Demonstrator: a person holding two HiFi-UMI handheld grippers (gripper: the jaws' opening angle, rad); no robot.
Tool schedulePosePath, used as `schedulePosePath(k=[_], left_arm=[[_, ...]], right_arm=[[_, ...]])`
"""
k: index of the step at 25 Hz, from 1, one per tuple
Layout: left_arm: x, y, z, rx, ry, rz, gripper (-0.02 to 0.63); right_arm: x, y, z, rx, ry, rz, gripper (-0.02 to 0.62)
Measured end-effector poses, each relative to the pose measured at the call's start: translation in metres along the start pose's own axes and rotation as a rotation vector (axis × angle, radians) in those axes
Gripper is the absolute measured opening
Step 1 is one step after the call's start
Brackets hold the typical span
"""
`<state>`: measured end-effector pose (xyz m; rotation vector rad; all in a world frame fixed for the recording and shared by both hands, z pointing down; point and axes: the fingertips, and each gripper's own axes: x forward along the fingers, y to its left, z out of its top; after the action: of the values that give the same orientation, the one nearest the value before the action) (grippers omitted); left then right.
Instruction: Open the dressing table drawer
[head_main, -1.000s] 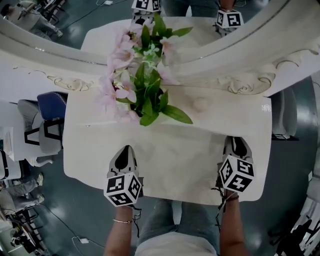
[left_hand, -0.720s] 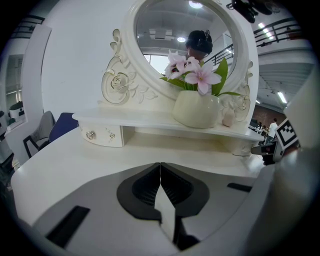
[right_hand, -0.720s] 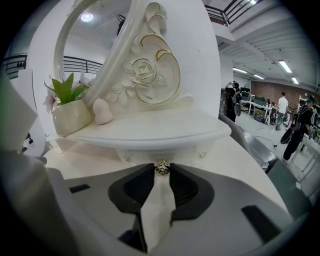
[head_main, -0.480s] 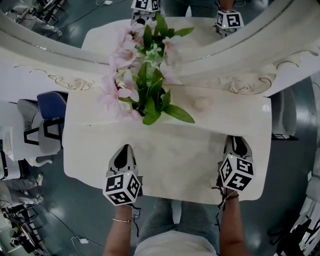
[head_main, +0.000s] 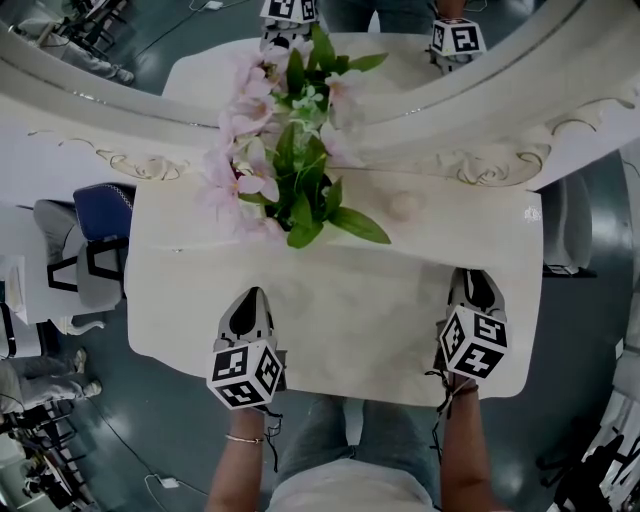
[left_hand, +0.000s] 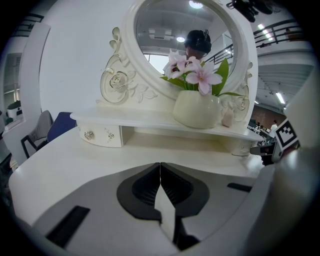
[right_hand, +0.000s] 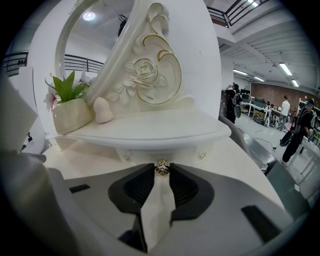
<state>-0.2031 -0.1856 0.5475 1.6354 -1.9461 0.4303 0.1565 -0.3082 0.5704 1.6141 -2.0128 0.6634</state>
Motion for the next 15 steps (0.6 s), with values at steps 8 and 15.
schedulePosePath(k=[8, 15], left_arm=[[-0.0003, -0.0013, 0.0026, 0.002, 0.000, -0.011, 0.018], [-0.0014, 0.0022, 0.0023, 0.003, 0.000, -0.015, 0.018]], right_arm=[[-0.0021, -0.0010, -0.0005, -0.007, 0.003, -0.009, 0.101], [-0.0075, -0.0013, -0.0052, 0.000, 0.004, -0.018, 0.101]])
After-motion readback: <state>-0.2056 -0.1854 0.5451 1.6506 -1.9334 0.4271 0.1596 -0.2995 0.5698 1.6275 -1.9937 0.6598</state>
